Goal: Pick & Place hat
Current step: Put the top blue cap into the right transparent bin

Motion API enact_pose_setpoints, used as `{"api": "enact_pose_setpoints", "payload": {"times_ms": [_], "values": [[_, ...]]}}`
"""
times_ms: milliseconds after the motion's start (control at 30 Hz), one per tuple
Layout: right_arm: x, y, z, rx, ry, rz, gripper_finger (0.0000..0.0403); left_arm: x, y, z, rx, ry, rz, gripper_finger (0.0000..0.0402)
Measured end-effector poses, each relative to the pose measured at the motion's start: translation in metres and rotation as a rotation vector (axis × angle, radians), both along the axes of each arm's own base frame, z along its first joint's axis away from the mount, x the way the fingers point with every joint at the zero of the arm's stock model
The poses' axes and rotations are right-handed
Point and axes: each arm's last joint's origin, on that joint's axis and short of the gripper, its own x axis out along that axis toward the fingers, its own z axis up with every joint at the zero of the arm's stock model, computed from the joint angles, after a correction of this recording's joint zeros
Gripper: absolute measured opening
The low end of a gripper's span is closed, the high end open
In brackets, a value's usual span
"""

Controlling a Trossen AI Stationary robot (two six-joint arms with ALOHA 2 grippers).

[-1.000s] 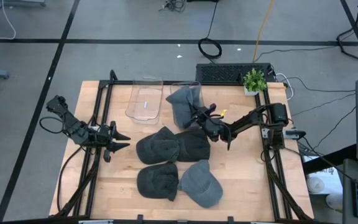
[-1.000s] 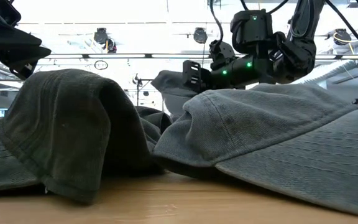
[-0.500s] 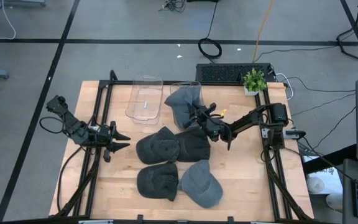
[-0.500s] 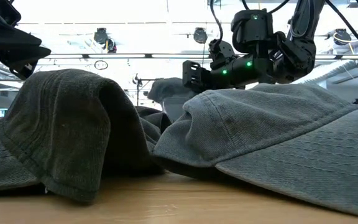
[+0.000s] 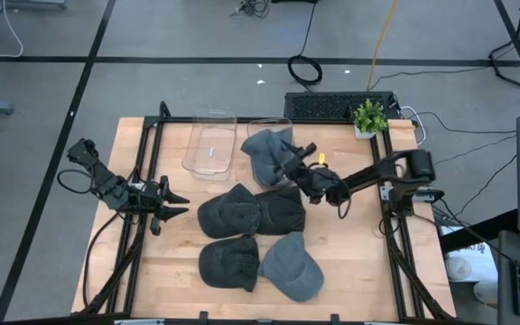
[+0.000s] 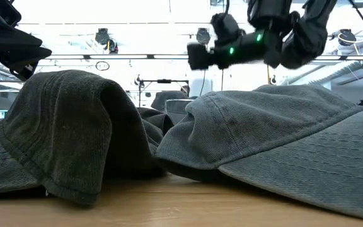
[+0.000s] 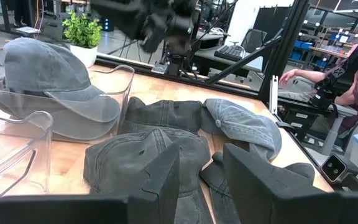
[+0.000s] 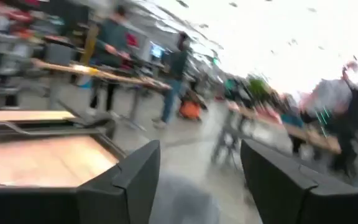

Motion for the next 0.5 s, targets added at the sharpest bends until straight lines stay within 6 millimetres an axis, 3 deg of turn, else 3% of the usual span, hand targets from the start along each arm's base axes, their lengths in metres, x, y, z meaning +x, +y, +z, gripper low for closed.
{"api": "enact_pose_setpoints", "payload": {"times_ms": [133,267,367,500], "values": [[0.004,0.001,0.037,-0.070,0.184,0.078,0.0186,0.000,0.000,0.000,0.000,0.000,0.000,0.0132],[0.016,-0.012,0.069,0.059,0.394,0.281,0.0113,0.000,0.000,0.000,0.000,0.000,0.000,0.0132],[0.025,-0.025,0.072,0.192,0.517,0.454,0.0030,0.000,0.000,0.000,-0.001,0.000,0.000,0.0131],[0.037,-0.040,0.057,0.215,0.588,0.499,0.0005,0.000,0.000,0.000,0.000,0.000,0.001,0.0131]]}}
